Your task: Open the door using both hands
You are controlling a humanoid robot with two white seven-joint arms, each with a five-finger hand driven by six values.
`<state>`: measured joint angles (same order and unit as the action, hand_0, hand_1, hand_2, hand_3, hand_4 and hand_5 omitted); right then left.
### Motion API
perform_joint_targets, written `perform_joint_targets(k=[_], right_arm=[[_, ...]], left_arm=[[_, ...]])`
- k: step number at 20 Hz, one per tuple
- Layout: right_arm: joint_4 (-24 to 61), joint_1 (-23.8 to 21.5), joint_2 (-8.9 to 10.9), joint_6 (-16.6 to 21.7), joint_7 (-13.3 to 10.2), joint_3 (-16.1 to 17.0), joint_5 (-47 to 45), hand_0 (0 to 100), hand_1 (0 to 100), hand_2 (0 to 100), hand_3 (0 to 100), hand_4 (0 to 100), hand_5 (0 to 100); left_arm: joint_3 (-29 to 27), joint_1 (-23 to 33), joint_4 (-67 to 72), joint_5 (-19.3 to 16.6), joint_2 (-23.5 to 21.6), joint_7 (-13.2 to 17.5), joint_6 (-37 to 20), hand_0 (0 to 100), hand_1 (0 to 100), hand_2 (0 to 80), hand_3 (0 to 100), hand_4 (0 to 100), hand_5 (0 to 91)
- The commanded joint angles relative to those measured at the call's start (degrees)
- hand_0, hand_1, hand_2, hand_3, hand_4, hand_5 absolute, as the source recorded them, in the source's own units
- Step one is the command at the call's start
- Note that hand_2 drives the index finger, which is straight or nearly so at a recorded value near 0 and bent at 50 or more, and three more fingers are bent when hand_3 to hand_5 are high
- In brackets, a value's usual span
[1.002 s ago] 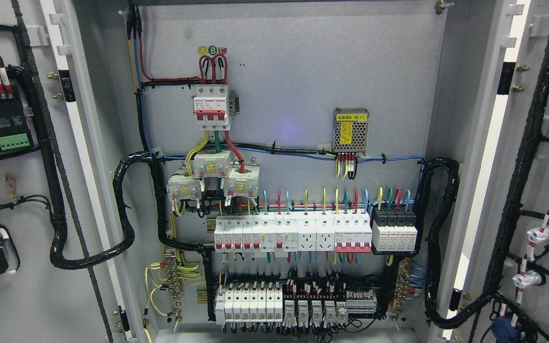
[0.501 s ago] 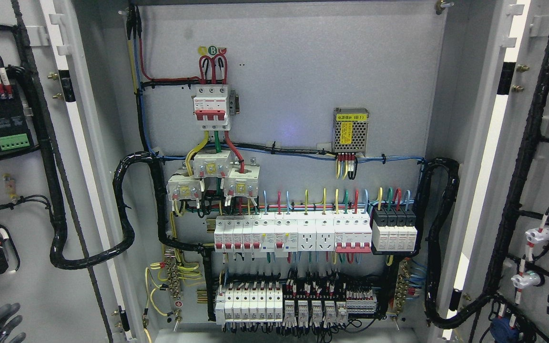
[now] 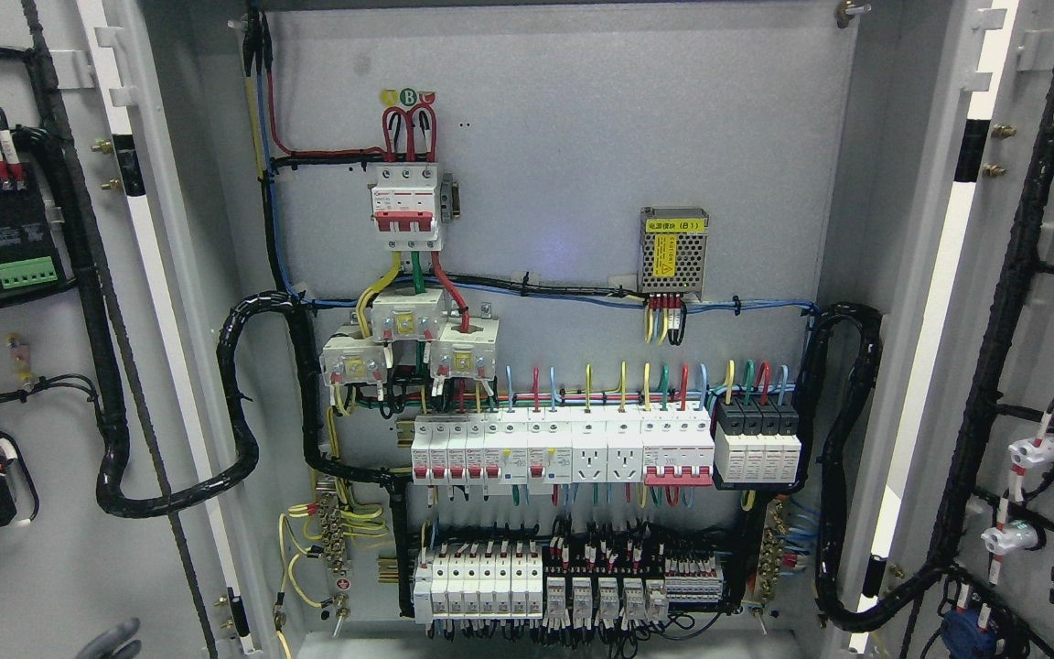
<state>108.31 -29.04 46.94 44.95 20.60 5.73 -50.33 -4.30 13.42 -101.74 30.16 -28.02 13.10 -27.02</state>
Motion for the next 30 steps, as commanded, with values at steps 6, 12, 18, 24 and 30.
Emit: perform_joint_targets(k=[6,12,18,24,30], right_arm=[[-3.1,3.02,-9.84,4.45,-0.21,-17.4,11.3,0,0,0,0,0,0],[-6.61,2.85,-16.17,1.63,-0.47,-22.6,15.44,0,0,0,0,0,0],[-11.97,-2.59,-21.8,1.63,-0.56,-23.39,15.62,0,0,0,0,0,0],[-19.1,-9.26,-24.0,2.51,-0.39,-23.57,15.53,0,0,0,0,0,0],[-23.4,-16.39,-24.09,3.74,-0.12,-26.03,15.79,0,0,0,0,0,0]], left_arm=[[14.05,7.57,0.39,-13.44,7.0,-0.09,-0.57,0,0,0.0,0,3,0.0],[18.0,10.22,10.32,-21.53,11.06,-0.18,-0.57,0,0,0.0,0,3,0.0],[19.5,11.01,21.21,-23.65,12.11,-0.18,-0.49,0,0,0.0,0,3,0.0],[20.12,10.75,34.04,-24.44,14.22,-0.18,-0.22,0,0,0.0,0,3,0.0],[20.12,9.87,46.0,-25.06,16.42,-0.09,-0.13,0,0,0.0,0,3,0.0]])
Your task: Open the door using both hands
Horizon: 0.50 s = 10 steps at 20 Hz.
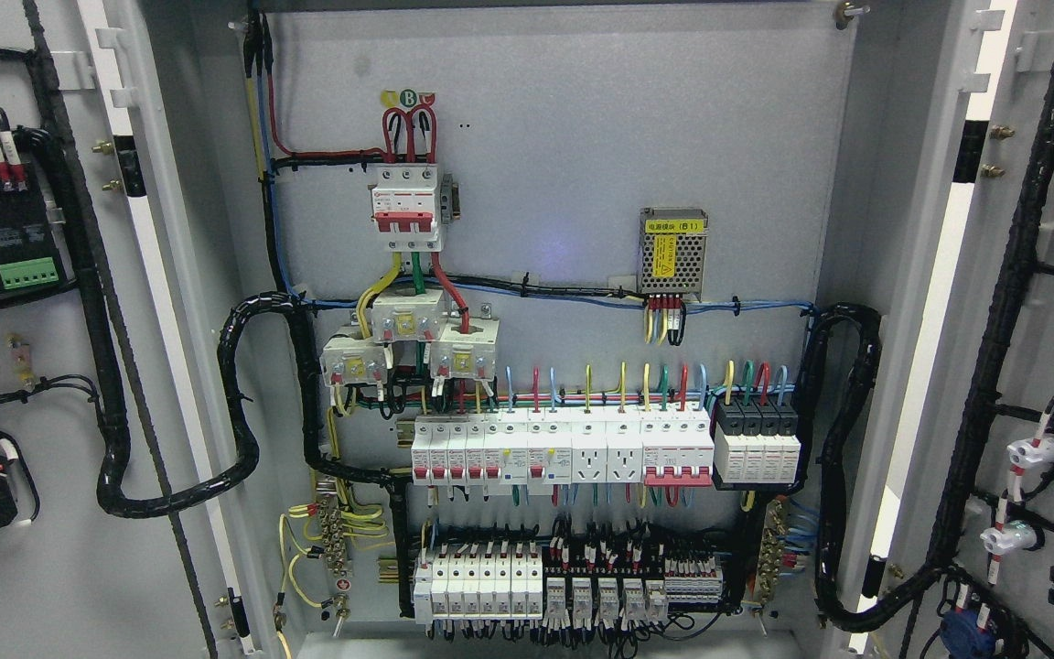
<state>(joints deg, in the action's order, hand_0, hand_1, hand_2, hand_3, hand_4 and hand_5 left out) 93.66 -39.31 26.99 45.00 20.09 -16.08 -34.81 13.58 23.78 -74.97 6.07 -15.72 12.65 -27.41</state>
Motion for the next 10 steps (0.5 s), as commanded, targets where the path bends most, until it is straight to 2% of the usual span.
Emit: perform_joint_targets(k=[1,5,7,10], right_arm=[[-10.5,-6.65,-4.14,3.69,0.39,-4.57,0.27,0,0,0,0,0,0],[-20.6,-6.4,-4.75,3.6,0.48,-7.99,0.27,0,0,0,0,0,0],[-25.87,-5.61,-6.59,3.6,0.48,-8.61,0.27,0,0,0,0,0,0],[-33.52,-2.1,-9.75,3.51,0.3,-8.61,0.44,0,0,0,0,0,0]], left_arm=[[2.24,-0.75,21.42,-1.49,4.47,0.36,0.25,0,0,0.0,0,3,0.0],[2.15,-2.33,31.78,-2.2,6.13,0.36,0.25,0,0,0.0,0,3,0.0],[1.98,-3.39,37.06,-2.55,7.1,0.36,0.43,0,0,0.0,0,3,0.0],[1.89,-5.06,43.48,-2.55,8.42,0.36,0.51,0,0,0.0,0,3,0.0]])
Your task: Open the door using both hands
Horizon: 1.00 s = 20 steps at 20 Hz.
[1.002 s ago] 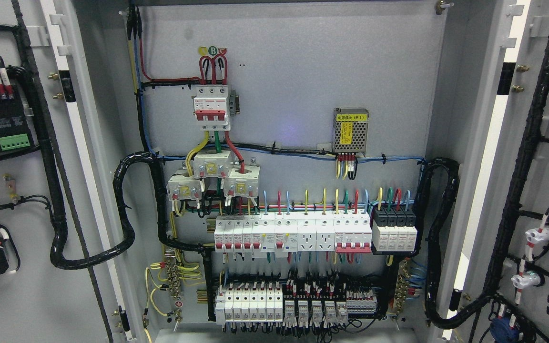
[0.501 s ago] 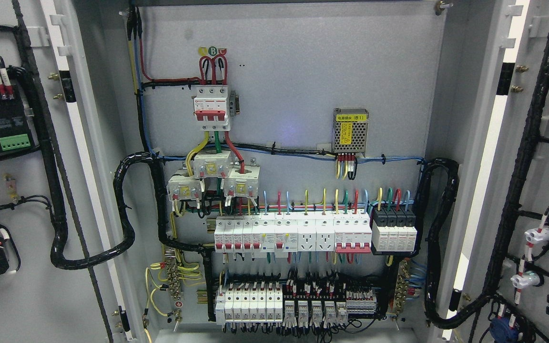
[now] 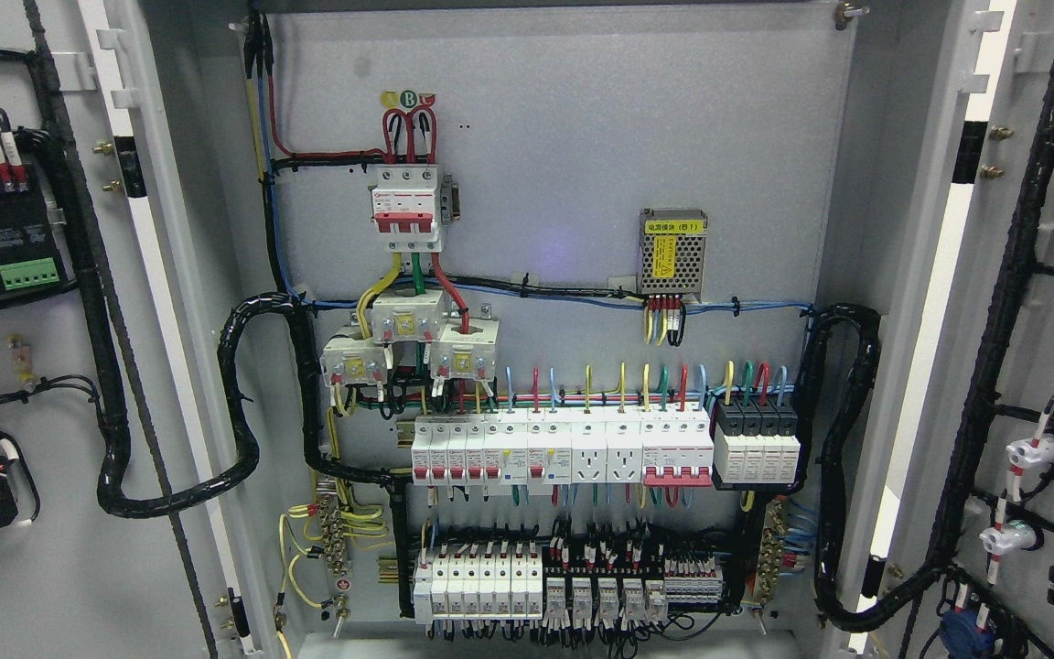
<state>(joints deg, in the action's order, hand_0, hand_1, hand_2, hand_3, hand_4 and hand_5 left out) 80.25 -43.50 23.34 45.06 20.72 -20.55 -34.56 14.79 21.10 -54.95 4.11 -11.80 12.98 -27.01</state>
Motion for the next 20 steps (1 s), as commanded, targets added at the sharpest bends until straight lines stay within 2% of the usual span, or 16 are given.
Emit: perform_joint_targets(k=[1,10,13,15,16,17,20], right_arm=[[-23.0,3.58,-7.42,2.93,-0.33,-4.06,0.19,0,0,0,0,0,0],[-59.29,21.86,-19.9,2.66,-0.5,-3.0,0.28,0,0,0,0,0,0],[-70.81,27.92,-23.42,2.58,-0.5,-3.0,0.19,0,0,0,0,0,0],[-75.05,30.39,-24.57,2.49,-0.59,-2.22,0.19,0,0,0,0,0,0],[-75.85,31.01,-24.92,1.7,-0.59,-1.25,0.19,0,0,0,0,0,0],[-75.86,31.28,-25.19,-0.65,-0.59,-0.2,0.19,0,0,0,0,0,0],[-75.68,31.46,-25.19,-11.28,-0.68,1.3,0.19,0,0,0,0,0,0]], left_arm=[[0.68,-2.99,25.22,-0.6,5.02,0.03,0.21,0,0,0.0,0,3,0.0],[0.86,-7.91,39.12,-0.68,7.75,0.11,1.6,0,0,0.0,0,3,0.0],[0.86,-8.97,39.74,-0.6,8.19,0.03,5.2,0,0,0.0,0,3,0.0],[0.86,-9.67,40.27,-0.6,8.54,0.03,7.31,0,0,0.0,0,3,0.0],[0.86,-10.2,40.88,-0.68,9.07,-0.06,8.2,0,0,0.0,0,3,0.0],[0.94,-10.73,41.84,-0.69,9.42,-0.06,8.9,0,0,0.0,0,3,0.0],[0.94,-11.69,44.48,-0.95,10.56,-0.15,9.52,0,0,0.0,0,3,0.0]])
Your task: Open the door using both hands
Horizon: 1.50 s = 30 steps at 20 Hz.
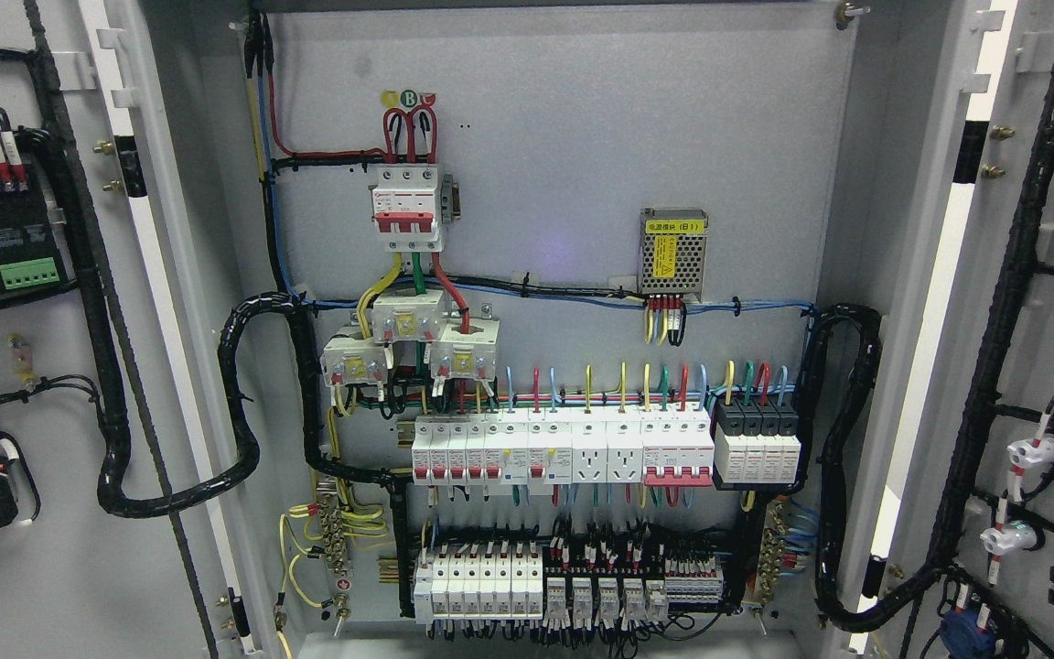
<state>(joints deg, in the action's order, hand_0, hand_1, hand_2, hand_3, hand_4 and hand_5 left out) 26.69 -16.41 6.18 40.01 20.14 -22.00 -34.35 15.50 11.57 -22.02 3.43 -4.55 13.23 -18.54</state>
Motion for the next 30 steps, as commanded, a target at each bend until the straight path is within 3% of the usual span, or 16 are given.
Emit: perform_joint_targets(k=[1,3,4,7,10,13,16,20,24,30], right_arm=[[-22.12,4.37,-8.11,-8.17,-0.1,3.37,-0.01,0,0,0,0,0,0],[-22.29,4.37,-8.29,-10.55,-0.45,4.6,-0.01,0,0,0,0,0,0],[-22.38,4.37,-8.72,-12.39,-1.84,4.51,0.08,0,0,0,0,0,0],[-22.2,5.16,-8.9,-20.12,-9.74,4.6,3.13,0,0,0,0,0,0],[-22.2,5.51,-10.04,-23.04,-15.29,4.95,8.06,0,0,0,0,0,0],[-22.12,7.62,-11.27,-29.44,-20.13,7.49,11.23,0,0,0,0,0,0],[-21.85,9.02,-11.36,-34.02,-21.1,9.61,15.71,0,0,0,0,0,0],[-21.85,10.96,-11.45,-36.84,-24.18,9.09,16.34,0,0,0,0,0,0],[-22.03,11.05,-11.28,-37.02,-24.18,8.82,18.52,0,0,0,0,0,0],[-22.38,10.7,-11.45,-39.31,-24.18,8.82,20.91,0,0,0,0,0,0]], left_arm=[[0.23,-2.16,12.08,-1.05,3.67,-0.4,1.31,0,0,0.0,0,3,0.0],[-0.12,-2.16,12.52,-2.46,3.85,-0.4,2.8,0,0,0.0,0,3,0.0],[-0.12,-2.16,12.61,-2.46,4.2,-0.4,3.33,0,0,0.0,0,3,0.0],[-0.39,-2.51,12.61,-2.46,4.46,-0.57,5.7,0,0,0.0,0,3,0.0],[-0.56,-2.51,12.7,-2.46,4.9,-1.1,8.61,0,0,0.0,0,3,0.0],[-1.35,-2.6,12.79,-2.37,4.9,-1.8,8.96,0,0,0.0,0,3,0.0],[-2.06,-3.3,13.4,-2.46,4.9,-1.8,11.32,0,0,0.0,0,3,0.0],[-4.69,-4.09,13.49,-2.37,4.9,-1.89,11.78,0,0,0.0,0,3,0.0],[-5.4,-4.45,13.58,-2.37,4.82,-3.55,11.6,0,0,0.0,0,3,0.0],[-5.4,-4.45,13.49,-2.37,4.64,-3.56,11.34,0,0,0.0,0,3,0.0]])
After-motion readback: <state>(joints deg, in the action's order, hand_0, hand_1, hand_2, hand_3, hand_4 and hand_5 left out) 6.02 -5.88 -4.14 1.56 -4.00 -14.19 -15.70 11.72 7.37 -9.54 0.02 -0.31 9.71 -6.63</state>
